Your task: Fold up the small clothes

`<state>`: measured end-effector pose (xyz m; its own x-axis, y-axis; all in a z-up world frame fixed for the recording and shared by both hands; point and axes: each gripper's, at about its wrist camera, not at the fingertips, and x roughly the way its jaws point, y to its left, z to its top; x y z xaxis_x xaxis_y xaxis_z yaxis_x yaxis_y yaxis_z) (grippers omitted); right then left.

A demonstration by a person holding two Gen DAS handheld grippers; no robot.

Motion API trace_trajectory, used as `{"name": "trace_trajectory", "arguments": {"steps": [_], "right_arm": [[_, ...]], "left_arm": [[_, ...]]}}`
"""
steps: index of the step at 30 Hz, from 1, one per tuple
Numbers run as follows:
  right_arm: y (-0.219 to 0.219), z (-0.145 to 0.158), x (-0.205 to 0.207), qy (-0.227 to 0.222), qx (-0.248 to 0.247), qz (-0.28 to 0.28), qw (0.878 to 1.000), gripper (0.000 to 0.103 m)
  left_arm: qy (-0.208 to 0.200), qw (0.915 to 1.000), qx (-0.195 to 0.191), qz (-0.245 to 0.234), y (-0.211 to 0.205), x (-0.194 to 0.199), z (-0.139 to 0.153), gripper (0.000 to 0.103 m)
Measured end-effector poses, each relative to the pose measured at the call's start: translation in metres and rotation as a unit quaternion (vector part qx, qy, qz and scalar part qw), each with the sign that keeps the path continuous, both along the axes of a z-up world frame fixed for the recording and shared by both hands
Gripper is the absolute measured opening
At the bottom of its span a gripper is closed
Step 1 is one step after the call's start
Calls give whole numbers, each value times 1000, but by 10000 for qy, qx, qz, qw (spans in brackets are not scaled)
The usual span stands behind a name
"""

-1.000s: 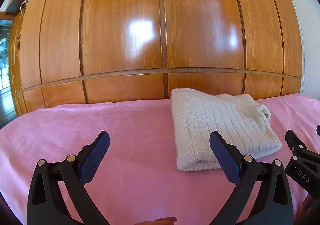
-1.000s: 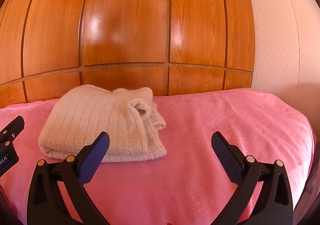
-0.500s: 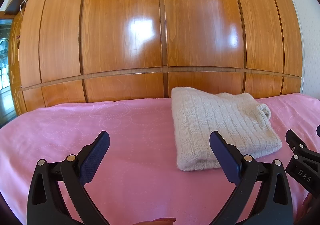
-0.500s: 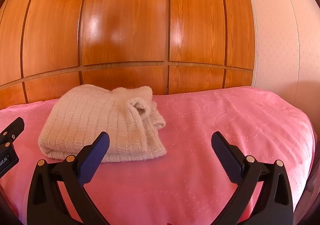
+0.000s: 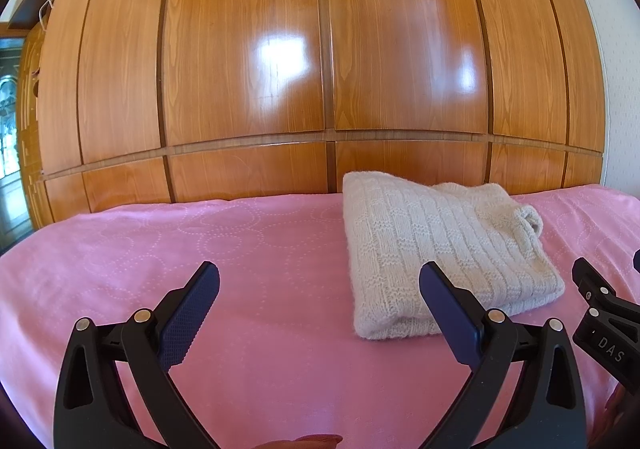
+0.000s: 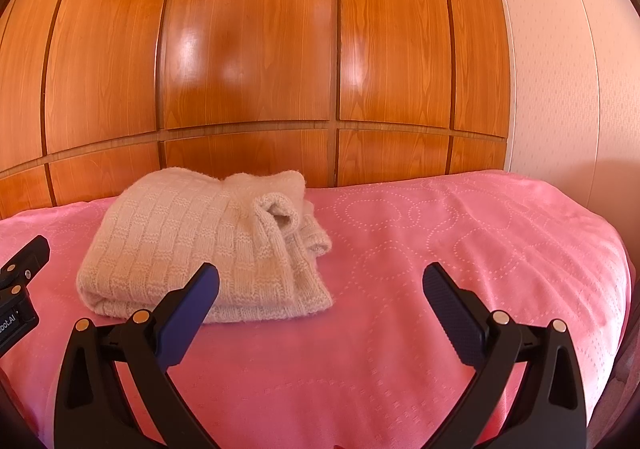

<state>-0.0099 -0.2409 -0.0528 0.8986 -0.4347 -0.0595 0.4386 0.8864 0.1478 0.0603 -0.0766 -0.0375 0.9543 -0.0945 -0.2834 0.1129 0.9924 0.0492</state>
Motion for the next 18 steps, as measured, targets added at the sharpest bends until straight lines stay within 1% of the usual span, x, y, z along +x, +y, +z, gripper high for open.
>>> {"name": "trace_trajectory", "arguments": {"steps": [18], "right_arm": [[-2, -1, 1, 18, 28, 20, 10000, 101]], "left_arm": [[-18, 10000, 21, -29, 6, 4, -1, 99]]}}
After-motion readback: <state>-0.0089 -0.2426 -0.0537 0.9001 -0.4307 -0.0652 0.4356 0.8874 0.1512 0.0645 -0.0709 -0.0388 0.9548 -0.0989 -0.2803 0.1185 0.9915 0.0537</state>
